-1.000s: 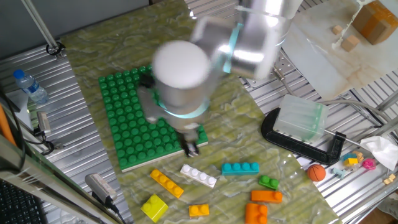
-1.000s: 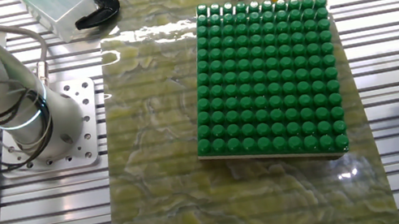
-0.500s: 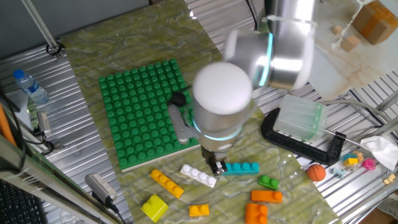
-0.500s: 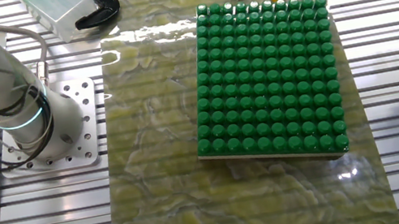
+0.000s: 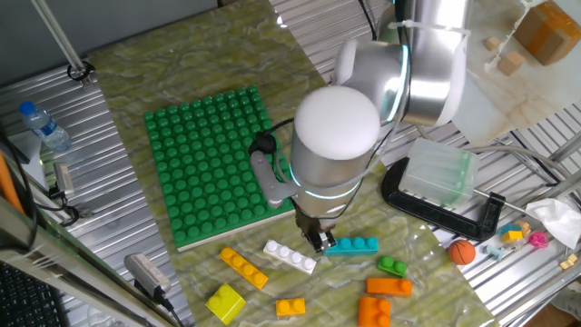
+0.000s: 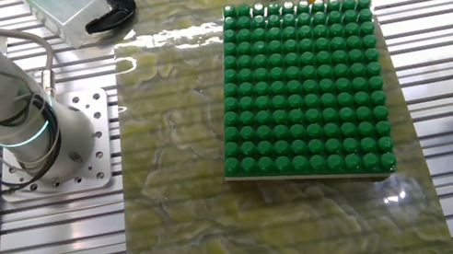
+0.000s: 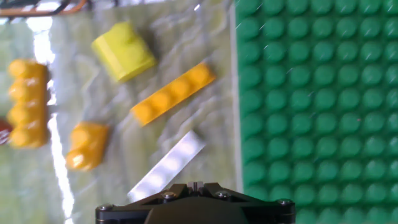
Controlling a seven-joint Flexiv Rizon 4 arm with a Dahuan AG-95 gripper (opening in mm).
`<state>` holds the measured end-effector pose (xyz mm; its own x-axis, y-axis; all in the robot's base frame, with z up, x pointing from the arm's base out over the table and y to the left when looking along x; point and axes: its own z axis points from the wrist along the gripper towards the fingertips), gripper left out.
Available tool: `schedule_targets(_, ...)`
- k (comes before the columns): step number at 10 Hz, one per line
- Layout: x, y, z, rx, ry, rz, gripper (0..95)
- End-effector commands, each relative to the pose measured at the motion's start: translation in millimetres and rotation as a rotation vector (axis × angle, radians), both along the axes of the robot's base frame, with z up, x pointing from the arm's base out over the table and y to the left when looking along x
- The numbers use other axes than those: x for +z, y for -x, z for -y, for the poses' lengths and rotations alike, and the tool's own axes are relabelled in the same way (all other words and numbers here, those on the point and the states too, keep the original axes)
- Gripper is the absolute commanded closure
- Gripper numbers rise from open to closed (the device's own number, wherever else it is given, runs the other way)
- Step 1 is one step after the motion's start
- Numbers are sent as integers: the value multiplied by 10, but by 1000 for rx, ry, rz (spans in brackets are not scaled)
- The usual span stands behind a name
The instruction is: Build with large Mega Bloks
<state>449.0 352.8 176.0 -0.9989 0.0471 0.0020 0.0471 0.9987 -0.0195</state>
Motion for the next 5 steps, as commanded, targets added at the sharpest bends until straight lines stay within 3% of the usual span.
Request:
schedule_targets(1, -26, 235, -289, -51, 1, -2, 760)
schedule_targets(2, -58, 393, -420, -80, -1, -3, 760)
schedule_targets(3, -80, 476, -450, -93, -1, -6, 760)
schedule_targets(4, -143, 631, -412, -116, -8, -11, 760)
schedule_targets(5, -176, 696, -407, -133, -14, -18, 760)
